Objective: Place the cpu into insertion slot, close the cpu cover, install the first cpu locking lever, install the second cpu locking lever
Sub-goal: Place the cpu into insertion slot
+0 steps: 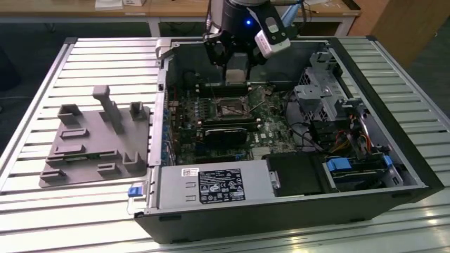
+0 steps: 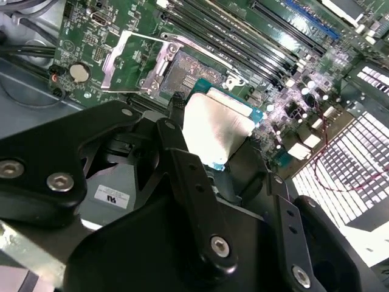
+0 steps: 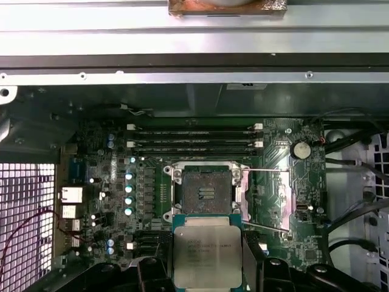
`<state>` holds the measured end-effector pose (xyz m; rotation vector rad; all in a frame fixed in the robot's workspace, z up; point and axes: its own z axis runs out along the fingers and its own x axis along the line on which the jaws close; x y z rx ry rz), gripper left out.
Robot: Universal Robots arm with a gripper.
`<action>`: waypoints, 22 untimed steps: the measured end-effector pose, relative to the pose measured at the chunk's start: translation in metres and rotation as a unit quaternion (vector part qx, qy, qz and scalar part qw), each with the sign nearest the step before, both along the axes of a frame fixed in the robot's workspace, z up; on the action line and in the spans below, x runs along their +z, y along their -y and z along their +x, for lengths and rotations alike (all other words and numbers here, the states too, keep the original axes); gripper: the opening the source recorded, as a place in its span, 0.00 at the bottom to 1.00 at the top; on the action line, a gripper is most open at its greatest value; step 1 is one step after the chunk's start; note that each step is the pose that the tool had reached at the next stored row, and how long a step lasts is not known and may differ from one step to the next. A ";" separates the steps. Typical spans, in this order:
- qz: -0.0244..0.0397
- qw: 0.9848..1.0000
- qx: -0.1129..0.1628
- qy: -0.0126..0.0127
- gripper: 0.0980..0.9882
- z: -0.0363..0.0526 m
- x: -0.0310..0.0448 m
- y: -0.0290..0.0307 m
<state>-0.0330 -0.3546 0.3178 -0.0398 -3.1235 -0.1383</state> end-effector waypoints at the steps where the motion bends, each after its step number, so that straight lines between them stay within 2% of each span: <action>1: 0.000 1.000 0.000 0.000 0.49 0.0000 -0.0019 -0.0001; 10: 0.000 1.000 0.000 0.000 0.49 0.0000 -0.0178 -0.0007; 16: -0.001 1.000 0.000 0.001 0.49 0.0000 -0.0258 -0.0007; 19: -0.001 1.000 -0.018 0.001 0.49 0.0000 -0.0281 -0.0007; 22: -0.001 0.999 -0.046 0.001 0.49 0.0000 -0.0306 -0.0007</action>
